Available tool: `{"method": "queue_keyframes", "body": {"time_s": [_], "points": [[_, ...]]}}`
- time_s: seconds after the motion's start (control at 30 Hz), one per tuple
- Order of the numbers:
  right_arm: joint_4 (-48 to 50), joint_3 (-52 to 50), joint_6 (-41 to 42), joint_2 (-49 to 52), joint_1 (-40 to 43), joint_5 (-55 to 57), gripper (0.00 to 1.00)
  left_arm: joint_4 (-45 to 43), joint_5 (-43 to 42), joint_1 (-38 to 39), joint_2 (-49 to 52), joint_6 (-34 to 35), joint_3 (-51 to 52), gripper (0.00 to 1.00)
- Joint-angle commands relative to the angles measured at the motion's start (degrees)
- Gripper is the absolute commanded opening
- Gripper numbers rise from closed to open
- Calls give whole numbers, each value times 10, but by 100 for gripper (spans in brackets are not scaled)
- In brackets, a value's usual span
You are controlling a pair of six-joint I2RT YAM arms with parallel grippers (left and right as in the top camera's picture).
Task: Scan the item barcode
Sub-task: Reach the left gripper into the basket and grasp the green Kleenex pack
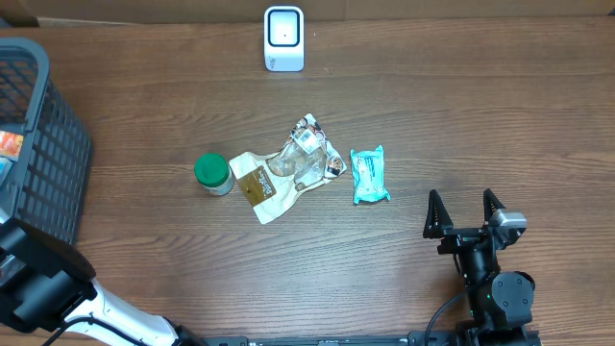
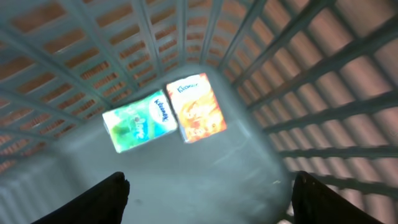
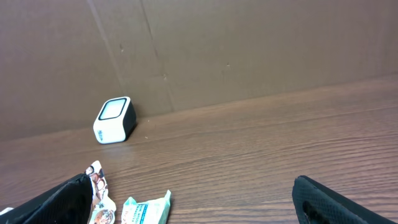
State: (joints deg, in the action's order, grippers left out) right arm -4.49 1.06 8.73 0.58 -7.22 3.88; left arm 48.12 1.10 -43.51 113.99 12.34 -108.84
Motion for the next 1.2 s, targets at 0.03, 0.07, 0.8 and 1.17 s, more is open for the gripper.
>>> {"method": "queue_keyframes", "body": {"time_s": [0.03, 0.07, 0.8, 1.17], "points": [[2, -6, -2, -4, -3, 5, 100, -72, 30, 0, 1, -129, 69, 72], [2, -6, -2, -4, -3, 5, 100, -89, 30, 0, 1, -143, 81, 72], [2, -6, -2, -4, -3, 5, 100, -273, 66, -22, 85, -402, 199, 77], [2, -6, -2, -4, -3, 5, 100, -286, 73, -22, 143, -430, 199, 60]]}}
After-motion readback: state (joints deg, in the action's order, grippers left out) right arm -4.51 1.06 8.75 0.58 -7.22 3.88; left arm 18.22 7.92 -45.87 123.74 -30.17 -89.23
